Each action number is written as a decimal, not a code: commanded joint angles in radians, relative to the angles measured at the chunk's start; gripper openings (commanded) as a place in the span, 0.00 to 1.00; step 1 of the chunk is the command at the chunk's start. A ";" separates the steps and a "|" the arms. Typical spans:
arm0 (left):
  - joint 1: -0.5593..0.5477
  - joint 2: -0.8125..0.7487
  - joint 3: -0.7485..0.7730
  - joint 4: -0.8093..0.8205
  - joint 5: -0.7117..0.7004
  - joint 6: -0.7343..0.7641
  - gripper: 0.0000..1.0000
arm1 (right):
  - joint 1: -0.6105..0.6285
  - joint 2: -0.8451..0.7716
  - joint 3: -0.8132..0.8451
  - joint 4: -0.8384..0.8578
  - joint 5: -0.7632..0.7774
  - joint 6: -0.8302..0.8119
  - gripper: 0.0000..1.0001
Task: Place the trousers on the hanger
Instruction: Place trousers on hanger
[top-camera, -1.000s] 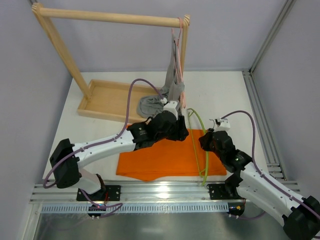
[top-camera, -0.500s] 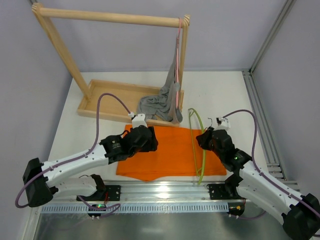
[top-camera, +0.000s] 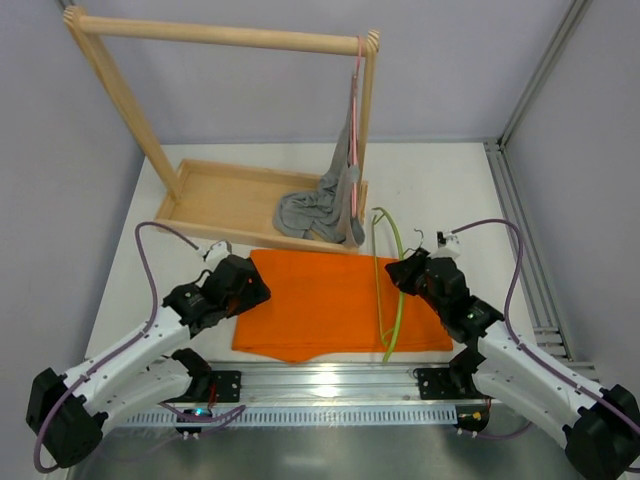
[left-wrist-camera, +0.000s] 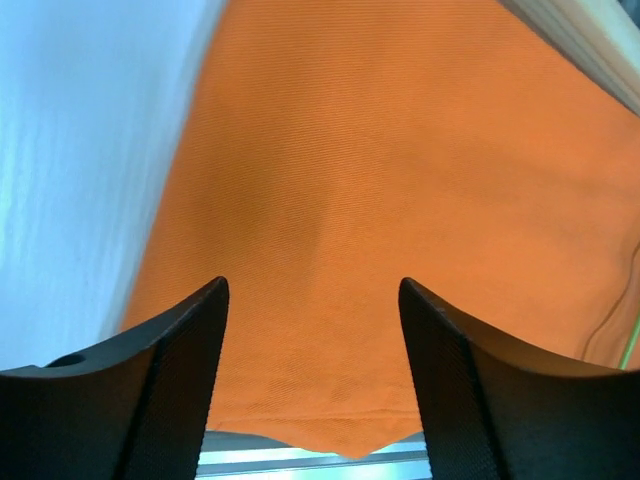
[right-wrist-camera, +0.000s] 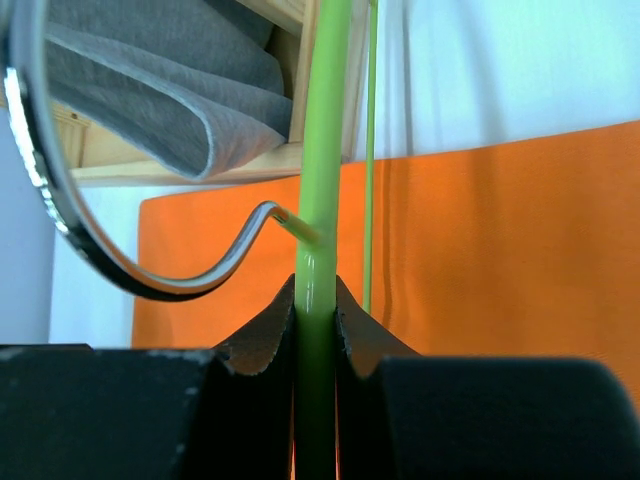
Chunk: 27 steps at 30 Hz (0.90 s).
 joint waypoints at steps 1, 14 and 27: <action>0.035 -0.111 -0.055 -0.122 -0.055 -0.116 0.71 | 0.014 0.021 -0.003 0.168 0.009 0.088 0.04; 0.041 -0.219 -0.220 -0.162 -0.087 -0.319 0.81 | 0.104 0.072 -0.095 0.270 0.090 0.202 0.04; 0.041 -0.202 -0.289 -0.111 -0.086 -0.333 0.80 | 0.106 0.067 -0.085 0.284 0.058 0.214 0.04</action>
